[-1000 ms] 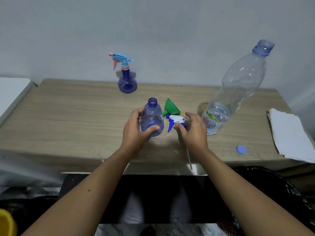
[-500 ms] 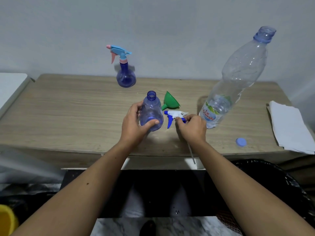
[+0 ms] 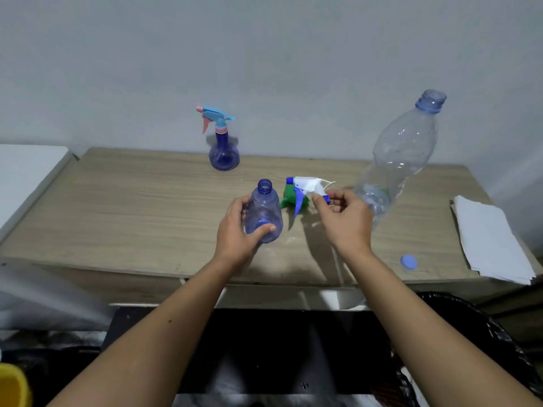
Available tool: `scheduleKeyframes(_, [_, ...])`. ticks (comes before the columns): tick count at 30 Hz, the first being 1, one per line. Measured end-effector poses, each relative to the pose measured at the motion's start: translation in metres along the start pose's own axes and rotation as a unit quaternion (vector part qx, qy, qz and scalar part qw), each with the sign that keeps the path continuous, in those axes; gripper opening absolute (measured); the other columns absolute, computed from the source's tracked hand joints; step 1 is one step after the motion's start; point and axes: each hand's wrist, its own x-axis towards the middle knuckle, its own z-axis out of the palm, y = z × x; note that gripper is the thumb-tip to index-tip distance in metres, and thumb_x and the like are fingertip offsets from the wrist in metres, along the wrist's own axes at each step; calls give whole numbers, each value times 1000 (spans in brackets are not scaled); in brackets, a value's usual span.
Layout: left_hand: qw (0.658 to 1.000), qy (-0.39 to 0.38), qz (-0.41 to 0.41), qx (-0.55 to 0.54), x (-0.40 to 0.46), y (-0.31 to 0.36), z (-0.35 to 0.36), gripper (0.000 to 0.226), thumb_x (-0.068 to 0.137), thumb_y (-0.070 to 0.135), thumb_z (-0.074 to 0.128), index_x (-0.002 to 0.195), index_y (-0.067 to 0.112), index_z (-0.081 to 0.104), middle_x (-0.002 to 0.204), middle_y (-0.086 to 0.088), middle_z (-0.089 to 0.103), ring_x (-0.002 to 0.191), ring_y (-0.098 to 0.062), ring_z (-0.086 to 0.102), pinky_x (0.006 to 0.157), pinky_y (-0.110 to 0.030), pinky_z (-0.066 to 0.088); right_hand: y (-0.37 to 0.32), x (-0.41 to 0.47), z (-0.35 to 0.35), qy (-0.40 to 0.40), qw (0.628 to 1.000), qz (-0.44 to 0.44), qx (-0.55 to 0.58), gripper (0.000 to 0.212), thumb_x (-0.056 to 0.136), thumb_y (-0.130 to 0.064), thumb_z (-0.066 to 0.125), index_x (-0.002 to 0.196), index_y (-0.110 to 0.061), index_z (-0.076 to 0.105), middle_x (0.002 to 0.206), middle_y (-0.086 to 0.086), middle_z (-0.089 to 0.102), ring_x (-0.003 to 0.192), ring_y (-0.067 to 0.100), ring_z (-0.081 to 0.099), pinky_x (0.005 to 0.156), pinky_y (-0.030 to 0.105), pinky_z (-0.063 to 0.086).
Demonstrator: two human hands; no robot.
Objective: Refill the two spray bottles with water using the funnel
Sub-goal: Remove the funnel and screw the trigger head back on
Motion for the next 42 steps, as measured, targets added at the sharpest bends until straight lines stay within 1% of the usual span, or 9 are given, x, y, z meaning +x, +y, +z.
scheduleKeyframes(4, [1000,0,-4,-3,0,-4,1,69,72,34,93,131,32,59,126,12,69,114,-11,68,100,-42,58,-34,8,-1,-38,993,-4,116,31,95,-25,79,122,-17,67,87,12,77,76,14,69,89,38,60])
scheduleKeyframes(8, [1000,-4,-8,-9,0,-6,1,69,74,32,94,132,34,58,128,13,68,116,-11,68,102,-45,58,-76,9,0,-69,975,-39,207,27,98,-15,74,122,-14,61,83,-4,76,71,8,72,85,27,60])
scheduleKeyframes(12, [1000,-1,-11,-12,1,-7,2,70,73,33,94,133,33,58,128,13,68,117,-11,67,103,-46,57,-108,11,7,-79,965,-84,234,24,100,-13,71,122,-9,61,98,4,75,77,11,73,85,26,61])
scheduleKeyframes(16, [1000,-8,-11,-15,0,-8,2,69,75,31,94,134,34,58,128,14,67,117,-9,67,102,-45,57,-127,18,15,-68,962,-117,239,28,101,-10,69,125,0,61,108,10,70,78,12,73,85,28,61])
scheduleKeyframes(23, [1000,-13,-14,-20,1,-7,1,70,75,32,94,134,36,57,129,13,67,118,-12,67,102,-47,57,-139,25,20,-54,957,-162,236,17,102,-11,67,118,-8,61,102,3,69,80,13,73,87,33,61])
scheduleKeyframes(28, [1000,-14,-8,-17,1,-7,1,72,76,38,93,137,35,57,131,12,67,119,-12,67,102,-48,57,-115,17,31,-90,966,-170,173,16,98,-18,72,106,-27,62,99,13,73,91,38,71,86,41,61])
scheduleKeyframes(32, [1000,-13,-8,-18,0,-6,1,72,76,39,93,137,35,56,131,13,67,120,-11,66,102,-49,57,-84,9,40,-129,970,-144,150,20,96,-11,76,104,-21,61,88,0,68,74,4,67,73,16,53])
scheduleKeyframes(35, [1000,-15,-5,-24,0,-6,1,75,76,40,92,140,34,56,134,13,66,123,-12,65,104,-48,56,-65,6,45,-150,972,-130,128,20,94,-6,77,105,-15,63,87,-9,67,72,-8,63,72,10,51])
scheduleKeyframes(42, [999,-2,12,-32,-3,-3,1,68,77,40,90,135,39,55,131,9,67,119,-12,67,102,-48,58,-36,1,56,-178,971,-113,117,21,91,-7,80,110,-11,70,101,1,77,95,12,75,89,27,60])
